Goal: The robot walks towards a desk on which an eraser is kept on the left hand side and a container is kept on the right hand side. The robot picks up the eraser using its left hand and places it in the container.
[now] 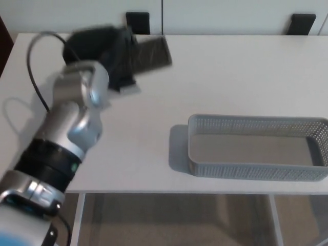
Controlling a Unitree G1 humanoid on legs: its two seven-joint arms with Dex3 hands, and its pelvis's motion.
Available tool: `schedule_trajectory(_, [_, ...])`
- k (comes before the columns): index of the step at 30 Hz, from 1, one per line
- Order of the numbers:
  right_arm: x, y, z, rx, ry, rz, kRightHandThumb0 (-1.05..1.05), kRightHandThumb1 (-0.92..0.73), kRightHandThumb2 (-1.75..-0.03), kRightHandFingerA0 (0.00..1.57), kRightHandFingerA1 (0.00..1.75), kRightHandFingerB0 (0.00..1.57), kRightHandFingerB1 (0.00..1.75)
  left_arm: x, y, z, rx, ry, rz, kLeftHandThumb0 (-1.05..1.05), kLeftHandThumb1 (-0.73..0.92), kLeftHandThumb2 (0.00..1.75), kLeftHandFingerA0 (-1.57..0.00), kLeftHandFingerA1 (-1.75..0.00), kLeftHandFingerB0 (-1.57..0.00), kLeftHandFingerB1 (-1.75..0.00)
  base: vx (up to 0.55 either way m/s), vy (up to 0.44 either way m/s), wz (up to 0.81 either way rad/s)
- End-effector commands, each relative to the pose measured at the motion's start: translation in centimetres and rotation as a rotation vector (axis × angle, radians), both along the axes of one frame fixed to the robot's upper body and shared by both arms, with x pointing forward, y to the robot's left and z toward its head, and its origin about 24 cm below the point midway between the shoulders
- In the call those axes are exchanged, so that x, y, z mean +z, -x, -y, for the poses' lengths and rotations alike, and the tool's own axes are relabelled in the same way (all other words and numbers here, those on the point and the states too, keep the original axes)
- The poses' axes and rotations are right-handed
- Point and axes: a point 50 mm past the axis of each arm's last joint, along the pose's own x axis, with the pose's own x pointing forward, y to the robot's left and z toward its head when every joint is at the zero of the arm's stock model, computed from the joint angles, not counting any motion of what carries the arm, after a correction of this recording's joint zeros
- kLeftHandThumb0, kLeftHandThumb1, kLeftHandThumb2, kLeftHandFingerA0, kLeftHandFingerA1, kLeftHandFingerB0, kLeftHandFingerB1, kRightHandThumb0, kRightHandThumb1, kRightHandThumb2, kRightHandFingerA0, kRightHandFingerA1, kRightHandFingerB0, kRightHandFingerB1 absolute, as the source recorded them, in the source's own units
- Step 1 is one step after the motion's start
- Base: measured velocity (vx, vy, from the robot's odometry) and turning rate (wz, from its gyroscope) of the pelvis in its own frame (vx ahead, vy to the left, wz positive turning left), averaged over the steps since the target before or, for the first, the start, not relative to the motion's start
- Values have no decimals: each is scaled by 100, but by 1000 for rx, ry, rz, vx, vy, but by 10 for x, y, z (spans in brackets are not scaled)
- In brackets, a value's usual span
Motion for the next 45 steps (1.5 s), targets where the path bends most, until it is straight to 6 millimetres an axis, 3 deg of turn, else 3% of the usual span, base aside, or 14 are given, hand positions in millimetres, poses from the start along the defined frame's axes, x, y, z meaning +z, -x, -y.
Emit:
schedule_trajectory(1, [2,0,6,12,21,-11,-41,-45,-53,92,55,55,45,29,3,11,-64,76,130,-28,76,66,-79,-159,-70,-48,0,0,0])
schedule_trajectory(6, [1,1,5,24,41,-15,-40,-45,-54,95,54,57,45,39,15,43,-211,79,141,-30,72,63,-74,-163,-81,-56,0,0,0])
schedule_trajectory(10, [1,1,4,28,33,-11,-42,-45,-54,93,55,56,45,45,29,70,-308,78,148,-33,78,65,-72,-165,-67,-92,0,0,0])
schedule_trajectory(11, [1,2,5,18,18,-18,-50,-34,-75,89,70,51,56,48,38,89,-366,77,129,-36,71,65,-79,-152,-71,-51,0,0,0])
schedule_trajectory(13, [1,1,6,32,32,-23,-49,-35,-75,90,69,51,56,51,48,112,-419,91,106,-32,75,67,-79,-155,-73,-78,0,0,0])
schedule_trajectory(17, [1,-1,5,32,31,-29,-39,-45,-54,93,55,57,45,51,61,138,-461,117,56,-30,76,65,-84,-143,-68,-47,0,0,0])
schedule_trajectory(19, [1,-2,5,37,35,-30,-49,-35,-74,90,69,52,56,49,64,147,-482,135,49,-29,73,64,-85,-141,-69,-49,0,0,0])
schedule_trajectory(22, [1,-3,5,41,44,-39,-37,-45,-53,91,54,57,44,42,69,162,-511,120,46,-27,72,63,-85,-144,-71,-61,0,0,0])
schedule_trajectory(30, [3,-7,3,56,34,-43,-42,-34,-74,87,70,47,56,13,72,174,-522,58,10,-21,73,61,-88,-120,-70,-63,0,0,0])
schedule_trajectory(32, [5,-8,3,54,28,-40,-36,-46,-53,89,55,56,45,8,70,172,-514,44,-7,-24,71,61,-85,-125,-70,-64,0,0,0])
schedule_trajectory(34, [6,-11,3,53,27,-35,-44,-34,-74,87,70,49,56,3,66,169,-497,41,-25,-22,70,60,-84,-111,-69,-57,0,0,0])
schedule_trajectory(38, [8,-13,4,75,37,-21,-44,-35,-76,86,70,47,56,-10,60,160,-424,39,-98,-28,74,61,-78,-139,-53,-47,0,0,0])
schedule_trajectory(44, [8,-14,4,84,35,-23,-49,-36,-76,87,69,51,56,-28,64,149,-420,42,-102,-25,73,65,-71,-150,-67,-89,0,0,0])
schedule_trajectory(45, [9,-13,4,85,36,-20,-49,-36,-76,87,69,51,56,-30,64,148,-411,21,-158,-28,76,65,-69,-135,-56,-58,0,0,0])
